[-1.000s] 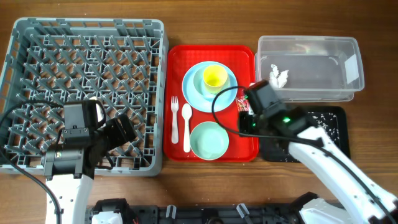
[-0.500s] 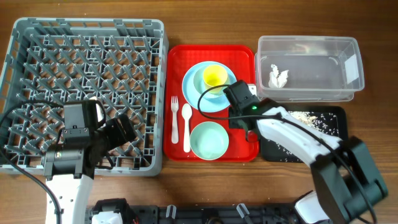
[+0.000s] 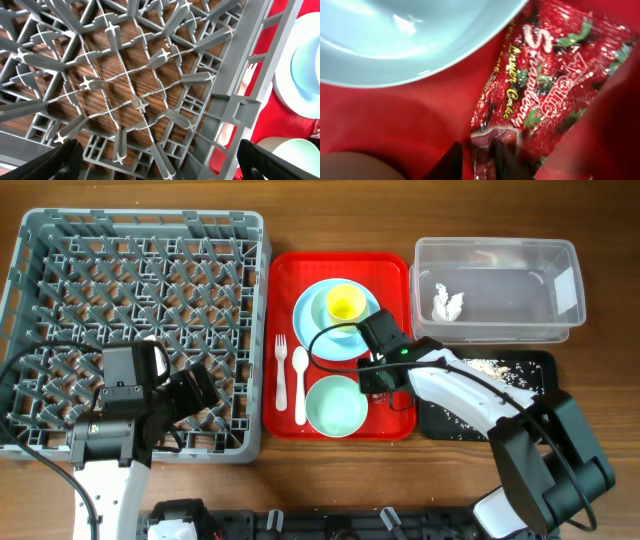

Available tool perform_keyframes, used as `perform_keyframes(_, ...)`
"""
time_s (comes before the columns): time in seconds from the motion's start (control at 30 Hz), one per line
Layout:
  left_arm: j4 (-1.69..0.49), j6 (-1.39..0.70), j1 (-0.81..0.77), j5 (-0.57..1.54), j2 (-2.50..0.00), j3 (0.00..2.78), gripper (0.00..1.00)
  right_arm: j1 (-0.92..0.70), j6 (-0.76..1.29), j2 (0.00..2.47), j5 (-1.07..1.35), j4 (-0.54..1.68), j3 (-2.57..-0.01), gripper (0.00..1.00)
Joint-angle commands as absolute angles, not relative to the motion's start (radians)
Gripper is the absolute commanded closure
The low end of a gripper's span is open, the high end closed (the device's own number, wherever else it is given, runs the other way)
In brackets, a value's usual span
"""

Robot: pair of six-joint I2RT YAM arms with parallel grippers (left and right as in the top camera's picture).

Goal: Sort waste into correct bins and load items into the dishwasher rack
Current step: 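Grasp the red candy wrapper with the right gripper, drop into bin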

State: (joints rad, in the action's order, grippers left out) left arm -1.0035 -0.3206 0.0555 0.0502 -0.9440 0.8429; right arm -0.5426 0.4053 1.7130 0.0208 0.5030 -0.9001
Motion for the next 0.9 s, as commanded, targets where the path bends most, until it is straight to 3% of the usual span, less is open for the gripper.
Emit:
perform_keyframes(0.0, -1.005, -0.323, 0.065, 0.056, -0.937, 0.855, 0.0, -0.548, 0.393, 1.736, 0.068, 0.51, -0.888, 0.96)
perform_keyframes(0.2, -1.004, -0.323, 0.065, 0.056, -0.937, 0.855, 0.0, -0.54, 0.384, 1.685, 0.061, 0.554, -0.968, 0.95)
perform_keyframes(0.27, -1.005, -0.323, 0.065, 0.056, -0.937, 0.855, 0.0, -0.539, 0.384, 1.635, 0.061, 0.583, -1.008, 0.76)
perform_keyframes(0.4, -1.007, -0.323, 0.065, 0.056, -0.937, 0.855, 0.0, -0.539, 0.372, 1.54, 0.061, 0.654, -1.023, 0.6)
perform_keyframes(0.57, -1.008, -0.323, 0.065, 0.056, -0.937, 0.855, 0.0, -0.539, 0.503, 1.557, 0.057, 0.702, -0.957, 0.62)
perform_keyframes(0.87, -1.008, -0.323, 0.065, 0.063, -0.937, 0.855, 0.0, -0.54, 0.612, 1.569, 0.009, 0.41, -0.727, 0.66)
